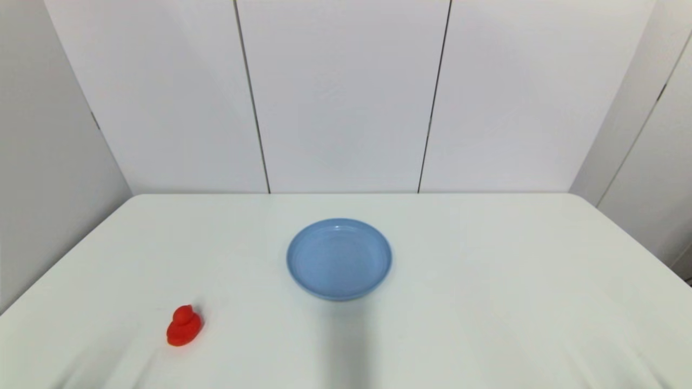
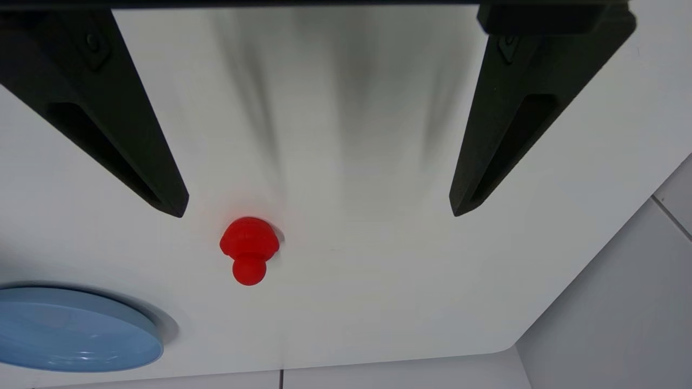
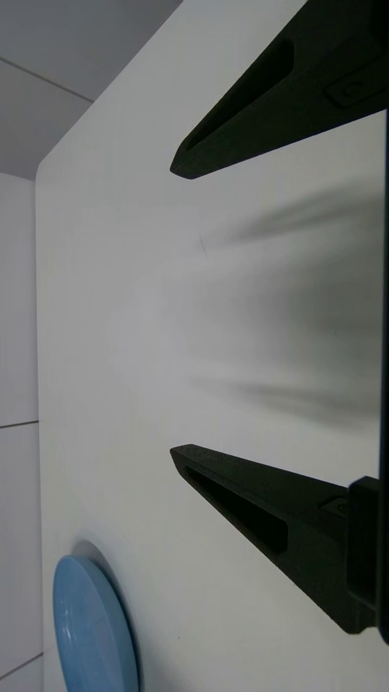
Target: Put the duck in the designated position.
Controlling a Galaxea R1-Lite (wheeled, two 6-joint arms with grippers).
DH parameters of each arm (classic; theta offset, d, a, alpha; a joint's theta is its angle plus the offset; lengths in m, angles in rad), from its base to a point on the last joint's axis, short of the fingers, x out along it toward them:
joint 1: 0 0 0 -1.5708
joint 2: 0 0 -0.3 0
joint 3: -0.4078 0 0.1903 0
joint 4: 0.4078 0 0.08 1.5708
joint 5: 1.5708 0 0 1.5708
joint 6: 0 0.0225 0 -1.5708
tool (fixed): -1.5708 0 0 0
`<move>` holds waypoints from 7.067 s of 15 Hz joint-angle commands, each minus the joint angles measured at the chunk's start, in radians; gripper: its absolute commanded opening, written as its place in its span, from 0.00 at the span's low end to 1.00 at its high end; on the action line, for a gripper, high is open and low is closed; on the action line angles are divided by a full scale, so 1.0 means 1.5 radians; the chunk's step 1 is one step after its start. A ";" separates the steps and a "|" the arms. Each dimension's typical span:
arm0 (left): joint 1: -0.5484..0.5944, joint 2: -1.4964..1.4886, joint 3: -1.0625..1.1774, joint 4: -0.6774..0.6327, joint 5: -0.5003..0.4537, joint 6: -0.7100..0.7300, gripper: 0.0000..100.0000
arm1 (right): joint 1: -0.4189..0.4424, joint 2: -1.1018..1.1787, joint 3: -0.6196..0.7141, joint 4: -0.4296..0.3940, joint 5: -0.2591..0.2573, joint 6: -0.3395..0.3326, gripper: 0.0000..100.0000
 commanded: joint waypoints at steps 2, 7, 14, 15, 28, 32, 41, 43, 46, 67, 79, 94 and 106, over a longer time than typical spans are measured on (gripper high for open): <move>0.000 0.000 0.000 0.000 0.000 0.000 1.00 | 0.000 0.001 0.000 0.001 0.000 0.000 1.00; 0.000 0.000 0.000 0.000 0.000 0.000 1.00 | 0.000 0.001 0.000 0.001 0.000 0.000 1.00; 0.000 0.000 0.000 0.000 0.000 0.000 1.00 | 0.000 0.001 -0.001 0.000 0.000 0.000 1.00; 0.000 0.000 0.000 0.000 0.000 0.000 1.00 | 0.000 0.001 0.000 0.000 0.000 0.000 1.00; 0.000 0.017 -0.002 0.001 0.025 -0.054 1.00 | 0.000 0.001 0.000 0.001 0.000 0.000 1.00; -0.001 0.123 -0.080 0.040 0.015 -0.020 1.00 | 0.000 0.001 0.000 0.000 0.000 0.000 1.00; -0.013 0.636 -0.512 0.315 -0.142 0.105 1.00 | 0.000 0.001 0.000 0.000 0.000 0.000 1.00; -0.014 0.697 -0.528 0.313 -0.151 0.107 1.00 | 0.000 0.001 -0.001 0.000 0.000 0.000 1.00; -0.014 0.812 -0.527 0.267 -0.151 0.105 1.00 | 0.000 0.001 0.000 0.000 0.000 0.000 1.00; -0.155 0.998 -0.524 0.221 0.005 -0.009 1.00 | 0.000 0.001 0.000 0.000 0.000 0.000 1.00; -0.249 1.047 -0.558 0.257 0.095 -0.115 1.00 | 0.000 0.001 0.000 0.000 0.000 0.000 1.00; -0.286 1.069 -0.575 0.295 0.214 -0.243 1.00 | 0.000 0.001 0.000 0.000 0.000 0.000 1.00; -0.313 1.057 -0.553 0.293 0.244 -0.390 1.00 | 0.000 0.001 0.000 0.000 0.000 0.000 1.00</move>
